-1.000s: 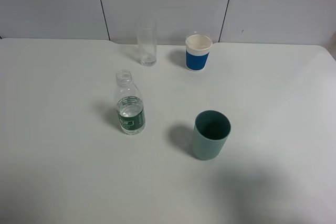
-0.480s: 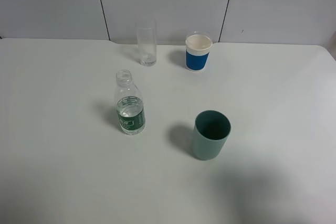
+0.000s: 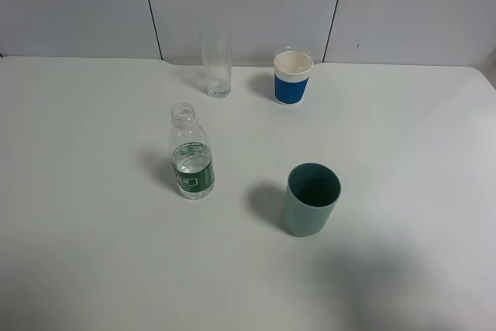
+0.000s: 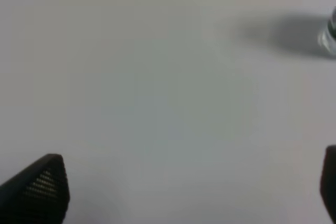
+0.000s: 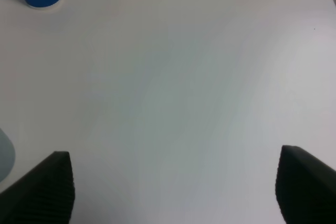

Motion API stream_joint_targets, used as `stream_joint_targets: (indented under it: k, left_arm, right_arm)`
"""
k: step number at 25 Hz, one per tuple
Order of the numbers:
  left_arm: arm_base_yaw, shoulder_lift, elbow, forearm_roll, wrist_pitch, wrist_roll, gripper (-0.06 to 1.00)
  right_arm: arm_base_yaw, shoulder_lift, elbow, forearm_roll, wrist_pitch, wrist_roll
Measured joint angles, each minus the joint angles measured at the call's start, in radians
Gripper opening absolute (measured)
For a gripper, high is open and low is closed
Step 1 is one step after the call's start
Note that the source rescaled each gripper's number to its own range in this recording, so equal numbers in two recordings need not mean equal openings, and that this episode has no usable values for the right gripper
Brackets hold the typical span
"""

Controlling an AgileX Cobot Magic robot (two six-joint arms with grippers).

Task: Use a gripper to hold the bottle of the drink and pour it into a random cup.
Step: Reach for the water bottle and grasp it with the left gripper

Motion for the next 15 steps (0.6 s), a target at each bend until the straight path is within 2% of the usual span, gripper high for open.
stream_joint_targets:
  k: [15]
  left_arm:
    - [-0.303,0.230,0.000,0.094,-0.019,0.112,0.95]
  right_arm:
    - [0.000,0.000,0.000,0.000,0.000,0.000]
